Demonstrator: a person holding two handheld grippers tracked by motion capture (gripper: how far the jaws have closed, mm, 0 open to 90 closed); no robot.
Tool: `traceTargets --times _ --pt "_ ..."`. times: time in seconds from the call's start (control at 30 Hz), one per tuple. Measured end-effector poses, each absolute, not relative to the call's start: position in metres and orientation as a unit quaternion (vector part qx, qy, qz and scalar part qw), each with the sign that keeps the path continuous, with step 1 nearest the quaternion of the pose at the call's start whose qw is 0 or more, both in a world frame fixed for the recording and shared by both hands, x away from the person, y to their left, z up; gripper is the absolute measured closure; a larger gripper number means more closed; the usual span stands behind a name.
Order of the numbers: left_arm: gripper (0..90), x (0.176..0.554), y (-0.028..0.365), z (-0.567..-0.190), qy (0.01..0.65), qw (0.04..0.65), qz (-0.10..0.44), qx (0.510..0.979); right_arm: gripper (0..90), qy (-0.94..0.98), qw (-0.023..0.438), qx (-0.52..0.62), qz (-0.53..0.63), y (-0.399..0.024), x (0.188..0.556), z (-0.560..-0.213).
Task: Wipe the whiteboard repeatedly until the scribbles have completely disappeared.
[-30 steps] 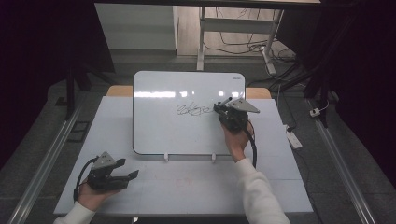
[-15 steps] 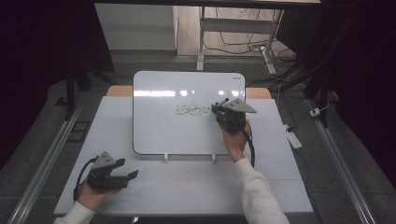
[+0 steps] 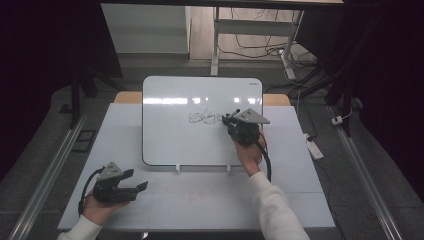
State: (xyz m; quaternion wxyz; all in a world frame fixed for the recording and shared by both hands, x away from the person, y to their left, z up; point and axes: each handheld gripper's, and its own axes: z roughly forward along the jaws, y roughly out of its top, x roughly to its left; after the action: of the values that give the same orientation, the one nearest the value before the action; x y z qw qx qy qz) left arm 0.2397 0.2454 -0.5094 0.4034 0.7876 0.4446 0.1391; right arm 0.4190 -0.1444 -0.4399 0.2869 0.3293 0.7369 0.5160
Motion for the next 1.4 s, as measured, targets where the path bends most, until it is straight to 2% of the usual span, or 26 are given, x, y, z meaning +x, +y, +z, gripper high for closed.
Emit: traceTargets --times 0.1,0.27,0.4,0.57,0.7,0.83,1.0,1.2,1.27,1.4 --pt "27.6 0.238 0.246 -0.509 0.445 0.405 0.140 0.787 77.4 0.707 0.278 0.364 0.539 -0.154 0.428 -0.436" --pt "27.6 0.240 0.246 -0.510 0.446 0.403 0.140 0.787 77.5 0.746 0.282 0.314 0.514 -0.132 0.421 -0.439" --pt "27.6 0.238 0.246 -0.509 0.445 0.404 0.141 0.787 77.4 0.709 0.280 0.357 0.540 -0.147 0.431 -0.434" --pt "27.6 0.240 0.246 -0.510 0.445 0.403 0.140 0.788 77.4 0.757 0.275 0.300 0.511 -0.127 0.418 -0.442" --pt "27.6 0.238 0.246 -0.509 0.443 0.405 0.142 0.787 77.4 0.718 0.273 0.350 0.537 -0.145 0.429 -0.435" --pt "27.5 0.240 0.246 -0.510 0.445 0.404 0.141 0.787 77.4 0.757 0.269 0.306 0.512 -0.131 0.414 -0.445" --pt "27.5 0.238 0.247 -0.510 0.445 0.404 0.142 0.787 77.4 0.719 0.273 0.352 0.535 -0.147 0.422 -0.441" --pt "27.4 0.240 0.246 -0.511 0.445 0.401 0.140 0.788 77.4 0.751 0.282 0.313 0.509 -0.132 0.417 -0.441" --pt "27.4 0.239 0.246 -0.511 0.446 0.402 0.140 0.788 77.4 0.723 0.268 0.348 0.534 -0.141 0.426 -0.438" --pt "27.5 0.240 0.248 -0.511 0.447 0.404 0.141 0.786 77.4 0.754 0.256 0.313 0.519 -0.125 0.420 -0.441"
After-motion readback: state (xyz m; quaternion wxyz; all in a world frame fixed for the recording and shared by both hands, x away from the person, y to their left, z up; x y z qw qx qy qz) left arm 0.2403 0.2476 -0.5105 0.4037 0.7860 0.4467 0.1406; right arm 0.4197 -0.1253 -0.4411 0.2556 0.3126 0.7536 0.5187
